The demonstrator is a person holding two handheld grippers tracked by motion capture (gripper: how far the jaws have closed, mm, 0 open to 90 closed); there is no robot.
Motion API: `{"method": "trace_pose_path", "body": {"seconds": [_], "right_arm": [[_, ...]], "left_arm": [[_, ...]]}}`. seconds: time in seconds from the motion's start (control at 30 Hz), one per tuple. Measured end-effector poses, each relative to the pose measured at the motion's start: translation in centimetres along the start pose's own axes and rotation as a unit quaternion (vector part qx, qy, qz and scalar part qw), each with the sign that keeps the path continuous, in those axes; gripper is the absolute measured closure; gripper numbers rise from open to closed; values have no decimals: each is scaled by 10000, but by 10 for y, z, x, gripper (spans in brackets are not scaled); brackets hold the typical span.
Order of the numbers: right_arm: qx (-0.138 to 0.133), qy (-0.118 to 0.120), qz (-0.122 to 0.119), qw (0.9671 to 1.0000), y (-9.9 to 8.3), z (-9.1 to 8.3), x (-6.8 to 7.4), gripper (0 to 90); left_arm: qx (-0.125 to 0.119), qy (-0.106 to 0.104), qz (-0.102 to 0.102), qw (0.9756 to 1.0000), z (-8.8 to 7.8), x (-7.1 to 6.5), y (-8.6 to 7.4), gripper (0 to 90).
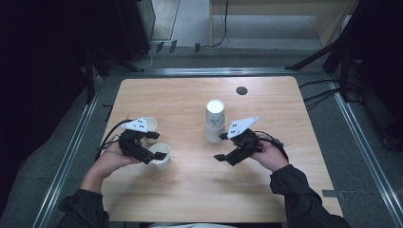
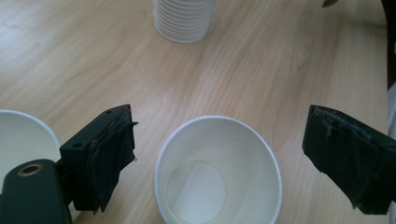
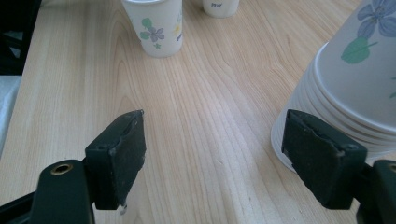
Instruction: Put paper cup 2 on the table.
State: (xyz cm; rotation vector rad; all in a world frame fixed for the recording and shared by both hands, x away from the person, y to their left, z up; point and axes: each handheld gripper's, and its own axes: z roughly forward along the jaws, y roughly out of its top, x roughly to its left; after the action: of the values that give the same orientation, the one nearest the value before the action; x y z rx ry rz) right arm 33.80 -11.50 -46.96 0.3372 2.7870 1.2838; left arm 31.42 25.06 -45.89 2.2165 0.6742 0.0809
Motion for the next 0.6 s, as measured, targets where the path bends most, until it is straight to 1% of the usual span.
{"method": "trace_pose_path", "body": {"seconds": [0.1,0.13,0.2,0.23,0.27,0.33,0.37,0.43,0.5,0.53,0.57,0.6], "right_arm": [[7,-9,-9,10000,-1,0,0,221],[9,-29,9,10000,-2,-1,1,221],[8,-37,21,10000,-2,-2,1,221],[29,-54,25,10000,-4,-3,3,221],[28,-60,0,10000,-4,-3,3,221],[27,-75,24,10000,-5,-5,4,221],[32,-87,7,10000,-6,-6,4,221],[29,-106,30,9999,-8,-7,4,221],[31,-133,53,9999,-10,-9,5,221],[34,-152,75,9999,-11,-10,5,221],[44,-165,88,9998,-12,-11,5,221],[50,-174,94,9998,-13,-12,6,221]], "left_arm": [[-63,-30,-46,10000,-2,1,1,93],[-86,28,-30,10000,-3,1,2,93],[-132,13,-59,9999,-4,2,5,93],[-164,70,-91,9998,-4,1,10,94],[-164,70,-91,9998,-4,1,10,94],[-241,54,-114,9996,-3,-1,17,94],[-241,54,-114,9996,-3,-1,17,94],[-238,79,-85,9996,1,-6,27,94],[-240,79,-75,9997,3,-7,29,95],[-242,22,-38,9997,7,-11,35,95],[-232,18,-22,9997,9,-12,38,95],[-226,-32,-9,9997,11,-14,41,95]]}}
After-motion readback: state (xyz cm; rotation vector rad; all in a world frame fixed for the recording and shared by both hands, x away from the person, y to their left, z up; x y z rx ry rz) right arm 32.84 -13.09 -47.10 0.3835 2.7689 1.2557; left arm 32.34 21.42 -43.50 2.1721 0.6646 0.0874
